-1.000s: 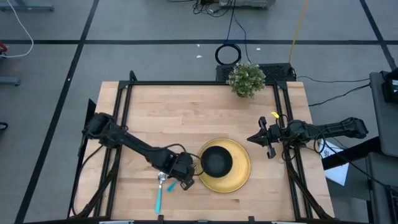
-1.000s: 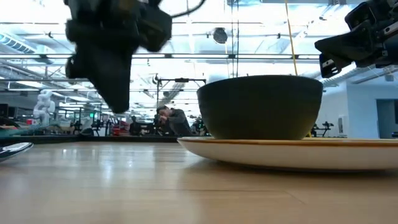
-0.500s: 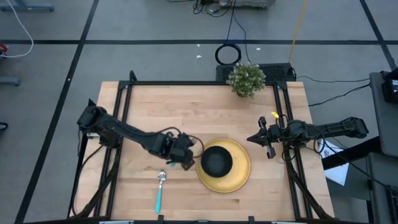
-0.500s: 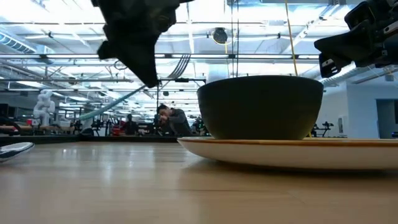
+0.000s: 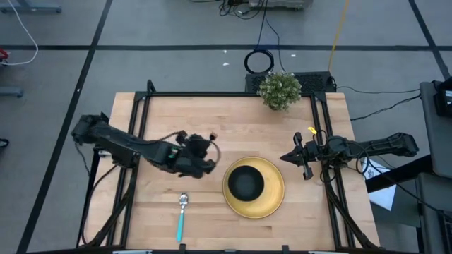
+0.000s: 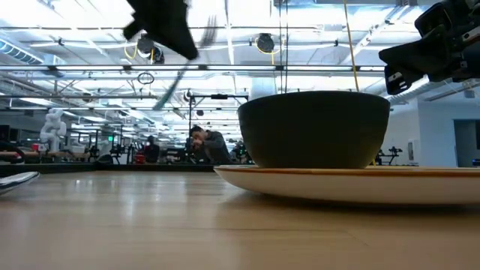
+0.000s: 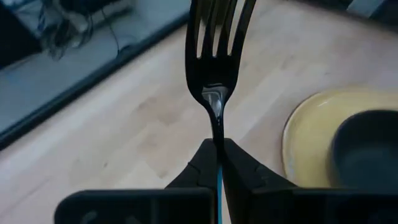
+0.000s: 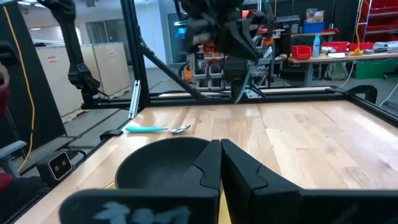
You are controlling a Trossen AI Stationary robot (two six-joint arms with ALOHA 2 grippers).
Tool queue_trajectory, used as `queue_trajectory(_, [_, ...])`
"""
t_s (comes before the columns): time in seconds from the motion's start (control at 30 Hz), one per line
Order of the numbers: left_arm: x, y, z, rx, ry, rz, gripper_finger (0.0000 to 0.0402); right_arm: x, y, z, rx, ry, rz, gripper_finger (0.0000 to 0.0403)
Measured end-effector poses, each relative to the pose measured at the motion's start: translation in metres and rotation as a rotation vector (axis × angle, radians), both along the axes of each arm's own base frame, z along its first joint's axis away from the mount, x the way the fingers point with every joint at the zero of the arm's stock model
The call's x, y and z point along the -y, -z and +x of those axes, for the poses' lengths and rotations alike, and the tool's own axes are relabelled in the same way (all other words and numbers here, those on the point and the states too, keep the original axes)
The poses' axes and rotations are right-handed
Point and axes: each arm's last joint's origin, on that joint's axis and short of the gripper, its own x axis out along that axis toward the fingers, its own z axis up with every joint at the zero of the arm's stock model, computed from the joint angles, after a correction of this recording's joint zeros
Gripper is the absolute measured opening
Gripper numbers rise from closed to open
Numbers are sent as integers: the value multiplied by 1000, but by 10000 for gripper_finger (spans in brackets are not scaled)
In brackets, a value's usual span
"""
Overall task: Set table place
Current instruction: Put the blue fork on the yellow plate to the right of the black bowl
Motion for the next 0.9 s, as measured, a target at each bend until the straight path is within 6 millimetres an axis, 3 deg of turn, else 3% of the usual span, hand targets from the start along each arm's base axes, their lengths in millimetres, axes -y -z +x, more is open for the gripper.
queue_trajectory(0.23, [10,-14,-50,250,304,63,5,0,-1,0,13,0,-1,0])
queue_trajectory(0.5, [0,-19,-94,407,751,205,5,0,-6,0,61,0,6,0])
queue_trajectory(0.73, [-20,-16,-114,440,813,271,5,0,-9,0,88,1,9,0])
queue_trajectory(0.9, [-30,-3,-128,494,824,285,5,0,-9,0,90,0,9,0])
